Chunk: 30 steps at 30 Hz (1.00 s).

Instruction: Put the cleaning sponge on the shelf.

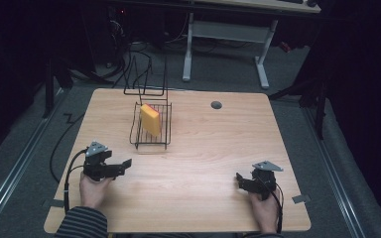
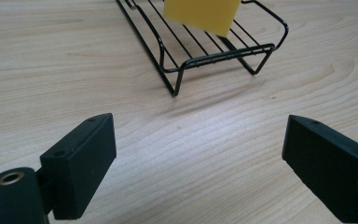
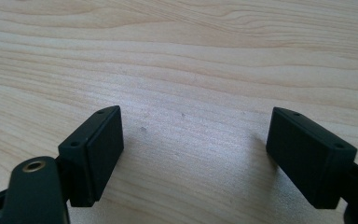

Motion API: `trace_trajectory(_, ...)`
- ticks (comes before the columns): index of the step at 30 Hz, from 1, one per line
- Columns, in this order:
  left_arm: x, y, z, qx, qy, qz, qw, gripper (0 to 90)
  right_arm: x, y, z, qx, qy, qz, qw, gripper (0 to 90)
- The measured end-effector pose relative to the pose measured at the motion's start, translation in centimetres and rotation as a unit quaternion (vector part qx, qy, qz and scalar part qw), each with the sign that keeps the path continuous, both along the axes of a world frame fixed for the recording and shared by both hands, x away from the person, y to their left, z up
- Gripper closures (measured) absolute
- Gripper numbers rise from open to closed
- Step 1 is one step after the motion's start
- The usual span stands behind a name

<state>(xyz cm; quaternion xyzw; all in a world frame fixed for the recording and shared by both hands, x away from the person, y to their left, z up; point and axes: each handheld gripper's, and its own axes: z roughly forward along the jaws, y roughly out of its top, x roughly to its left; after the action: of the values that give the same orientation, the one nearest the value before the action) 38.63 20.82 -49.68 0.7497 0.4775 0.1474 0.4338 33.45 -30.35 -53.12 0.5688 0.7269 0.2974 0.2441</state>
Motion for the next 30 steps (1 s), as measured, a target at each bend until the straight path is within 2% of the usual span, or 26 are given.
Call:
trace_trajectory(15,-0.1,0.1,-2.2,0.006,0.027,0.005,0.9996,11.4,0.0,0.0,0.0,0.0,0.0,0.0,1.0,19.0)
trace_trajectory(24,-0.2,-0.4,-3.3,0.032,0.029,0.008,0.999,11.3,0.0,0.0,0.0,0.0,0.0,0.0,1.0,19.0)
trace_trajectory(28,-0.2,-0.6,-3.9,0.06,0.026,0.01,0.9978,11.4,0.0,0.0,0.0,0.0,0.0,0.0,1.0,19.0)
trace_trajectory(30,-0.3,-0.8,-4.0,0.075,0.017,0.011,0.9969,11.5,0.0,0.0,0.0,0.0,0.0,0.0,1.0,19.0)
